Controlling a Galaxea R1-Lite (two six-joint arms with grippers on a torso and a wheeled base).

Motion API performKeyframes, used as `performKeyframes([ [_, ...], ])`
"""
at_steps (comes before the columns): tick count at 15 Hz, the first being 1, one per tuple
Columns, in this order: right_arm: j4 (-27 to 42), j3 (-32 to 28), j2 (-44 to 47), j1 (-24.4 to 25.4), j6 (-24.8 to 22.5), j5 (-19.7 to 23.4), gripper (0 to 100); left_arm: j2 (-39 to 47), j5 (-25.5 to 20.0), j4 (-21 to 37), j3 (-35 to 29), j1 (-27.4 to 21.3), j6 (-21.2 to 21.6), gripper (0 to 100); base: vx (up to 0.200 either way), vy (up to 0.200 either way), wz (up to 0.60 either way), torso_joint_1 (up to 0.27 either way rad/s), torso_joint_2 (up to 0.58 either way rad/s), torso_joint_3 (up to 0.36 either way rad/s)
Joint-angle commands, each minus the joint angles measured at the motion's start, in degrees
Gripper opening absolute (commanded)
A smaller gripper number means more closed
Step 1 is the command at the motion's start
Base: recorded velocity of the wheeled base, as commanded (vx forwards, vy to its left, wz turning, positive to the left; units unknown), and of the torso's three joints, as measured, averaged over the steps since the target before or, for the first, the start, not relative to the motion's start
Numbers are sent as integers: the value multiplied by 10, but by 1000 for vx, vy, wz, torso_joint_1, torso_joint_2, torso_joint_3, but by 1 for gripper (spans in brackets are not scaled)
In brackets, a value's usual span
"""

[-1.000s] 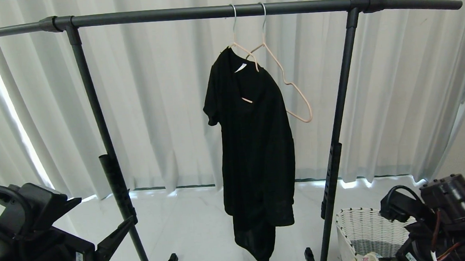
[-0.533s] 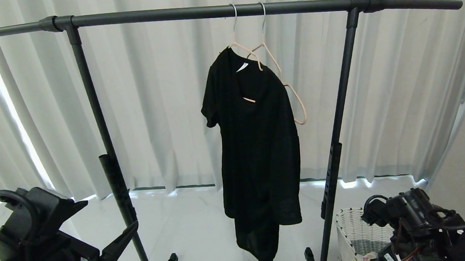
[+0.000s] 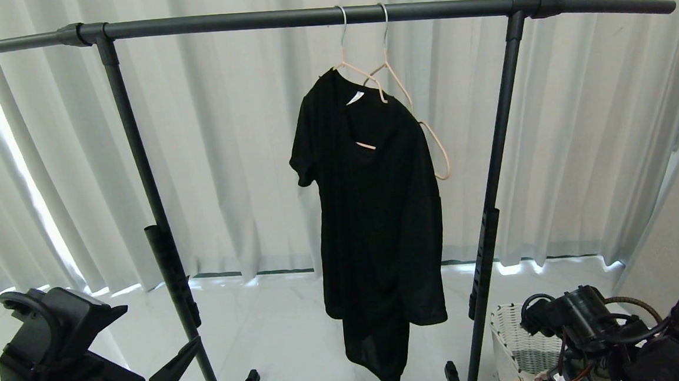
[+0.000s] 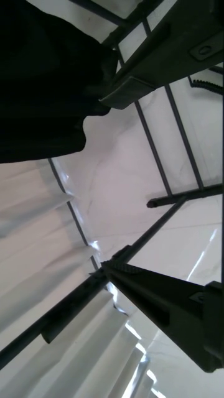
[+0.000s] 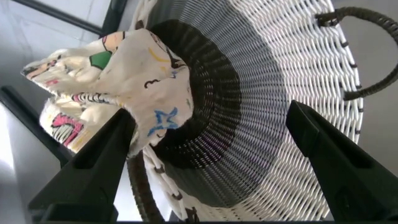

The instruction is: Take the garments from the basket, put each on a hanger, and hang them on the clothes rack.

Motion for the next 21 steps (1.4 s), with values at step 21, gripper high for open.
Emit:
performKeyframes([
  [21,444,-370,-317,98,-2,-26,0,-6,20,-3,-12,15,-5,100,-95,0,0,2,1,0],
])
